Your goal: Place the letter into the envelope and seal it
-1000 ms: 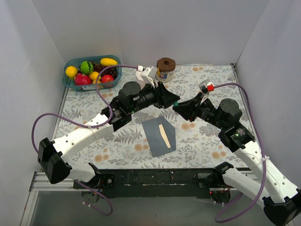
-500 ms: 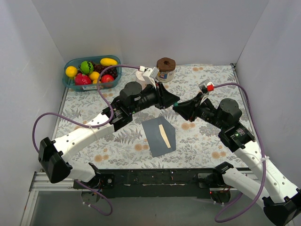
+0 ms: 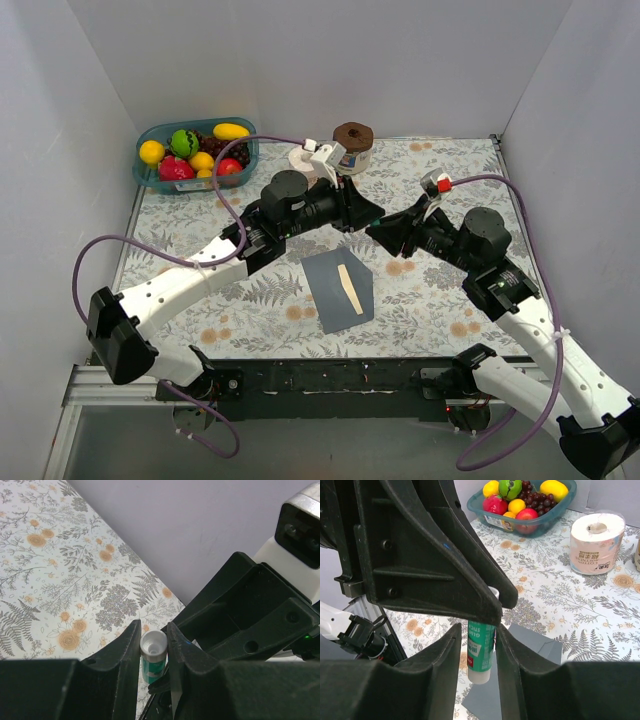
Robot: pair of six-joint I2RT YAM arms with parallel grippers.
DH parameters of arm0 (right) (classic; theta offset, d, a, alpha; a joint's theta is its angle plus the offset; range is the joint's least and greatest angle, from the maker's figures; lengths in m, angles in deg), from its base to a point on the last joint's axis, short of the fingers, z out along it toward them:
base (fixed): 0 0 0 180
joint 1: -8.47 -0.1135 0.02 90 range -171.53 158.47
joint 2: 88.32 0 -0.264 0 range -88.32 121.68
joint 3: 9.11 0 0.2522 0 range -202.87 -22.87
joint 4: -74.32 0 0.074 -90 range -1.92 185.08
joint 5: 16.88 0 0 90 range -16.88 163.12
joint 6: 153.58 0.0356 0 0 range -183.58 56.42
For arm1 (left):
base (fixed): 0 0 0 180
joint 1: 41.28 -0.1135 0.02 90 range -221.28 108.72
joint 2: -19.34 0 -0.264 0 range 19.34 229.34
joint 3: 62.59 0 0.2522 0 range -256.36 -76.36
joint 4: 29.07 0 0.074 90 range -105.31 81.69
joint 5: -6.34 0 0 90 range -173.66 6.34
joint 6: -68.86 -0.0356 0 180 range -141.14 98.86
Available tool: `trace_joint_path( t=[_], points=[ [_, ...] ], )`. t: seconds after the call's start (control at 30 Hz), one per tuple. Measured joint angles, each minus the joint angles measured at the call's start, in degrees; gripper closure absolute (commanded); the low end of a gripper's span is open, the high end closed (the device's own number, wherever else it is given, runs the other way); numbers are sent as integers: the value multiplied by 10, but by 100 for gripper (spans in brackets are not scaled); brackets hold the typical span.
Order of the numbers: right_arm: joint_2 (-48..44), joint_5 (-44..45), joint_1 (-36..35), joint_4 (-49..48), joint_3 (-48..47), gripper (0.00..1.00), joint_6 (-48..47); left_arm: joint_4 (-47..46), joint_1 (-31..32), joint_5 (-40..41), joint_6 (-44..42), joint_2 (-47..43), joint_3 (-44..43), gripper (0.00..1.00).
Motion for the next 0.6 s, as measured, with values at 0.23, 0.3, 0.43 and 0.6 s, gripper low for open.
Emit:
trace_joint_path(
  t=[0.23, 0.3, 0.43, 0.6],
  points=[
    [3, -1, 0, 4, 0, 57, -1, 33, 3, -10, -24, 17, -22, 100],
    [4, -1, 0, 6, 0, 57, -1, 40, 3, -10, -30, 18, -26, 100],
    [9, -5, 0, 9, 0, 57, -1, 51, 3, -10, -40, 19, -33, 100],
    [15, -11, 0, 11, 0, 59, -1, 58, 3, -8, -48, 19, -42, 100]
  ],
)
